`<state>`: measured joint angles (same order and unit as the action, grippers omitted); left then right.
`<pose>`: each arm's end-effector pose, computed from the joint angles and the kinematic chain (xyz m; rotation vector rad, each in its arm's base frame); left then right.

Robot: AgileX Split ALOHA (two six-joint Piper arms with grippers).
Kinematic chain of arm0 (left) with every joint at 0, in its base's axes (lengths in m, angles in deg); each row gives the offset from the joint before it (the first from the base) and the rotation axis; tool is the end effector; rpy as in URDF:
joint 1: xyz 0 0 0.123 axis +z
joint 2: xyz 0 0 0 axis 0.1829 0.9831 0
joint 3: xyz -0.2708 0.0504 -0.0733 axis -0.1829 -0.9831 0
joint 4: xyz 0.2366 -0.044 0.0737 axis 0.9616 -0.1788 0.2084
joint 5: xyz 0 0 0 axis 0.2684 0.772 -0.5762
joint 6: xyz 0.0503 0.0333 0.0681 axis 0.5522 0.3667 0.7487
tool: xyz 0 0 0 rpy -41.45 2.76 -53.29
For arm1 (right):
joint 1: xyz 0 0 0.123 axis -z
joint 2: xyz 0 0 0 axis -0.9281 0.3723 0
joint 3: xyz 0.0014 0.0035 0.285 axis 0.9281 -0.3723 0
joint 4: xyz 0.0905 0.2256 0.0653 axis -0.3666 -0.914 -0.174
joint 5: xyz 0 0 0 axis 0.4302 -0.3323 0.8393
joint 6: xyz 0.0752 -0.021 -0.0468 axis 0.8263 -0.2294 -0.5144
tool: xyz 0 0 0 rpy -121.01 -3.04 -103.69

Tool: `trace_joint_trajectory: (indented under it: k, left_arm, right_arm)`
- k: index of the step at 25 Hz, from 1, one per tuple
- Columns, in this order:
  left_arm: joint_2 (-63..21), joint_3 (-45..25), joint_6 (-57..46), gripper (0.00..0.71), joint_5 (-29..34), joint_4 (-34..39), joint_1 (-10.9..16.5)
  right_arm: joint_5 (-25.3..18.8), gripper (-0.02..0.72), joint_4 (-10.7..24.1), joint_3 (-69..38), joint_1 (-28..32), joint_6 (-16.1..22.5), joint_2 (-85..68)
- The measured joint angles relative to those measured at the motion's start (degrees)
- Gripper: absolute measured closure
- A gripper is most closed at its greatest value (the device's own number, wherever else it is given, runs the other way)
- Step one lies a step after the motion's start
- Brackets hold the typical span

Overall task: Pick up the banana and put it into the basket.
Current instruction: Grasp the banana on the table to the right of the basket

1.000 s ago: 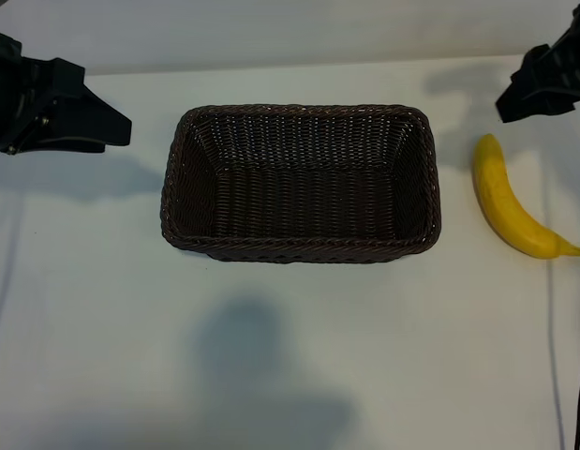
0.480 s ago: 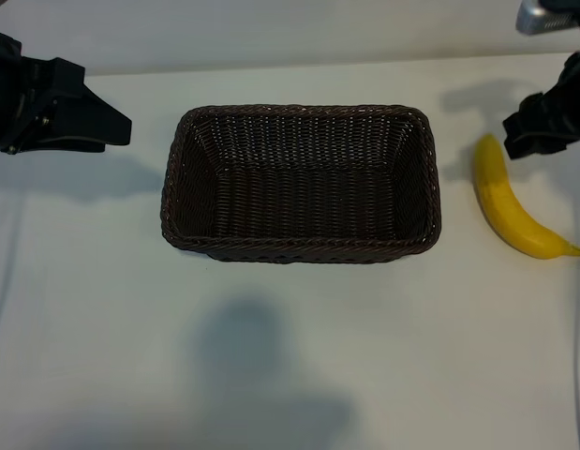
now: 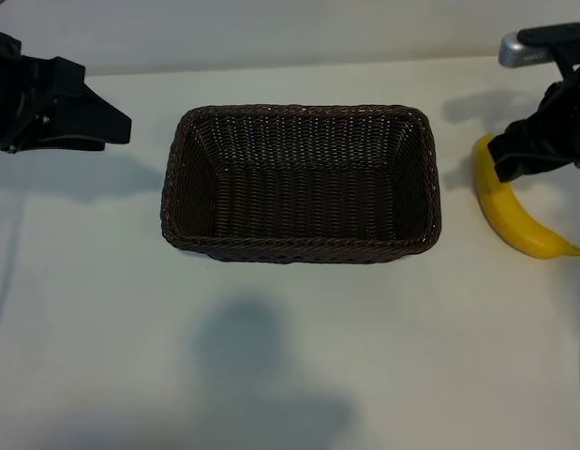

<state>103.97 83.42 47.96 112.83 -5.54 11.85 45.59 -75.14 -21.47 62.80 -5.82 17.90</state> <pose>0.2821 -0.0466 0.3271 0.1578 2.5459 -0.8134 0.3443 0.0505 0.2043 -0.3974 2.7870 0.2702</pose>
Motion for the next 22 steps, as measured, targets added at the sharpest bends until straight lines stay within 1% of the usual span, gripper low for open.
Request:
trace_joint_trajectory:
  k: [8,12,17,22]
  left_arm:
    - [0.0,0.0,0.1,0.309,0.0,0.3,0.0]
    - [0.0,0.0,0.1,0.310,0.0,0.3,0.0]
    - [0.0,0.0,0.1,0.310,0.0,0.3,0.0]
    - [0.0,0.0,0.1,0.310,0.0,0.3,0.0]
  right_arm:
    - [7.1,0.165,-0.2,-2.7,-0.2,0.0,2.3]
    - [8.7,0.165,-0.1,-2.7,-1.3,0.1,3.4]
    - [9.7,0.165,0.2,-2.7,-1.7,0.3,7.2]
    - [10.9,0.165,2.2,-2.7,-1.7,2.0,8.8]
